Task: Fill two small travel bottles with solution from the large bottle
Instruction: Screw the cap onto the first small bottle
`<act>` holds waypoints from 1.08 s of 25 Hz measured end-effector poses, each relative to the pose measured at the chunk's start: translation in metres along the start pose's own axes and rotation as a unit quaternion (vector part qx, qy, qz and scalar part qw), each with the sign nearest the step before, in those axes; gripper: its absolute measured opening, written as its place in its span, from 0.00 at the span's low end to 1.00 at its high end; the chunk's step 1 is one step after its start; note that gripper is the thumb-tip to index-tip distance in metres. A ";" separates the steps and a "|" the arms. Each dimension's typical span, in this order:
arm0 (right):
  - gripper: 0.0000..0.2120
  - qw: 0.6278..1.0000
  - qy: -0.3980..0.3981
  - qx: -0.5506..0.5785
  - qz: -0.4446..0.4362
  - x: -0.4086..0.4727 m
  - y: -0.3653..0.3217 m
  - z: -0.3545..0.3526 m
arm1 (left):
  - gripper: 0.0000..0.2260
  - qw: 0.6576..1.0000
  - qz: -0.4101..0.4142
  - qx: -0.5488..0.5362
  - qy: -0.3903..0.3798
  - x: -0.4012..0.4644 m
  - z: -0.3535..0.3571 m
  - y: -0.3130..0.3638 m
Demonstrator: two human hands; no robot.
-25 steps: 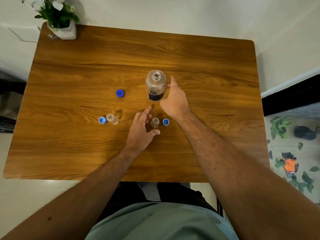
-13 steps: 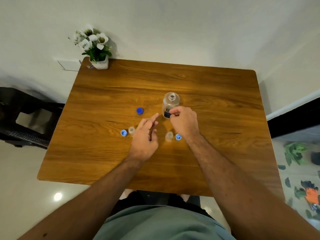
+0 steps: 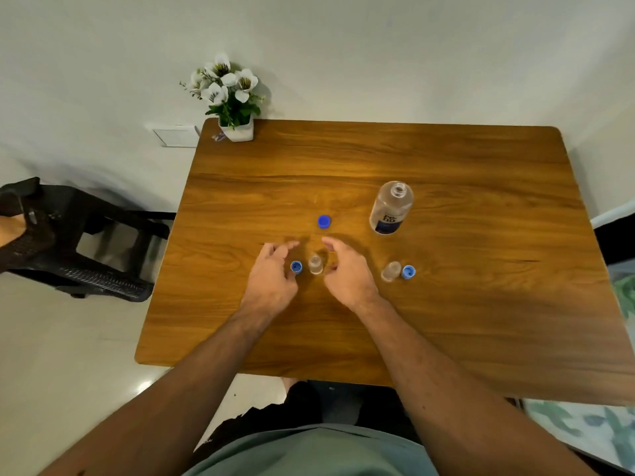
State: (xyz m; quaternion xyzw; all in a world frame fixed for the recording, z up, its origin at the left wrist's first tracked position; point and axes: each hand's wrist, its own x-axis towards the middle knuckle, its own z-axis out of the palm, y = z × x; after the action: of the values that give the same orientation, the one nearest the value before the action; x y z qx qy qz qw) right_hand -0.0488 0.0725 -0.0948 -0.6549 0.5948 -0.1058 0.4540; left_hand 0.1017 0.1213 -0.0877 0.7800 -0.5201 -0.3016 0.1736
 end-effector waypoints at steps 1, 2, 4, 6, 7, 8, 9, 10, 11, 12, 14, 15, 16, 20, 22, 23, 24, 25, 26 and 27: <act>0.35 1.000 -0.006 0.002 0.008 0.002 0.007 0.008 | 0.28 0.999 -0.018 0.035 -0.027 0.004 0.003 -0.005; 0.36 1.000 -0.007 0.008 0.015 0.002 0.012 0.015 | 0.28 0.997 -0.033 0.060 -0.047 0.007 0.007 -0.010; 0.35 0.999 -0.004 0.018 0.026 0.004 0.017 0.027 | 0.29 0.994 -0.040 0.087 -0.060 0.012 0.015 -0.019; 0.32 1.000 0.006 0.008 0.020 0.006 0.020 0.035 | 0.29 0.992 -0.012 0.113 -0.060 0.015 0.021 -0.025; 0.30 1.000 0.017 0.002 0.011 0.007 0.020 0.036 | 0.28 0.991 0.009 0.125 -0.056 0.018 0.023 -0.027; 0.27 1.000 0.029 -0.003 0.004 0.008 0.021 0.038 | 0.28 0.990 0.027 0.132 -0.051 0.020 0.024 -0.029; 0.25 0.999 0.036 -0.005 0.000 0.009 0.021 0.039 | 0.27 0.989 0.038 0.133 -0.047 0.023 0.024 -0.031; 0.24 0.999 0.037 -0.005 -0.003 0.009 0.020 0.039 | 0.26 0.989 0.046 0.132 -0.045 0.026 0.024 -0.033; 0.24 0.999 0.036 -0.005 -0.004 0.009 0.019 0.039 | 0.24 0.989 0.052 0.133 -0.044 0.029 0.024 -0.033; 0.24 0.999 0.034 -0.005 -0.002 0.010 0.019 0.039 | 0.23 0.988 0.055 0.137 -0.045 0.033 0.024 -0.034; 0.23 1.000 0.030 -0.003 0.004 0.013 0.018 0.038 | 0.20 0.987 0.055 0.140 -0.048 0.037 0.023 -0.033; 0.22 1.000 0.028 0.001 0.009 0.014 0.018 0.038 | 0.17 0.989 0.050 0.134 -0.047 0.039 0.021 -0.032; 0.21 1.000 0.027 0.009 0.012 0.015 0.017 0.038 | 0.15 0.991 0.037 0.118 -0.045 0.039 0.019 -0.030; 0.24 0.998 0.041 0.042 0.011 0.014 0.007 0.026 | 0.09 0.998 -0.055 -0.024 -0.006 0.040 0.001 -0.016; 0.25 0.997 0.058 0.051 -0.005 0.012 -0.004 0.011 | 0.13 0.991 -0.069 -0.113 0.023 0.041 -0.015 -0.002; 0.25 0.996 0.069 0.053 -0.019 0.013 -0.011 0.003 | 0.15 0.984 -0.065 -0.162 0.026 0.044 -0.023 0.006; 0.25 0.995 0.082 0.053 -0.037 0.015 -0.017 -0.006 | 0.15 0.976 -0.053 -0.208 0.025 0.047 -0.032 0.015; 0.25 0.993 0.096 0.050 -0.055 0.016 -0.026 -0.017 | 0.14 0.969 -0.035 -0.245 0.026 0.049 -0.041 0.026; 0.25 0.990 0.113 0.044 -0.073 0.018 -0.035 -0.029 | 0.12 0.962 -0.014 -0.270 0.035 0.051 -0.051 0.038; 0.25 0.987 0.132 0.034 -0.088 0.019 -0.045 -0.043 | 0.10 0.955 0.009 -0.291 0.049 0.052 -0.060 0.050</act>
State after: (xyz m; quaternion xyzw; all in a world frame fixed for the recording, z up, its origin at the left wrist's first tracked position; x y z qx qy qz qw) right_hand -0.0415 0.0304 -0.0458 -0.6691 0.5855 -0.2511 0.3826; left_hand 0.1194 0.0510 -0.0279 0.7048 -0.4073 -0.3997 0.4213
